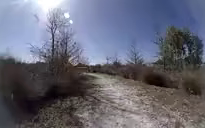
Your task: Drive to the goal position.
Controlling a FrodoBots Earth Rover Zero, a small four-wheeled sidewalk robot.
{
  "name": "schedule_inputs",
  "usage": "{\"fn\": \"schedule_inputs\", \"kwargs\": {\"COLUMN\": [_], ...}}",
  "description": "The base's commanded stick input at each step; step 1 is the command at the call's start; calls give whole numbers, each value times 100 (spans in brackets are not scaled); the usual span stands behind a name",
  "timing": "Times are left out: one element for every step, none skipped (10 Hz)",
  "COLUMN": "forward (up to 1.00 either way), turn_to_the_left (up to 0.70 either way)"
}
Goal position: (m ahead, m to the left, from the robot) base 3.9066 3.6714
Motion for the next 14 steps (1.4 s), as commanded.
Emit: {"fn": "schedule_inputs", "kwargs": {"forward": [70, 70, 70, 70, 70, 70, 70, 70, 70, 70, 70, 70, 70, 70], "turn_to_the_left": [0, 0, 0, 0, 0, 0, 0, 0, 0, 0, 0, 3, 6, 10]}}
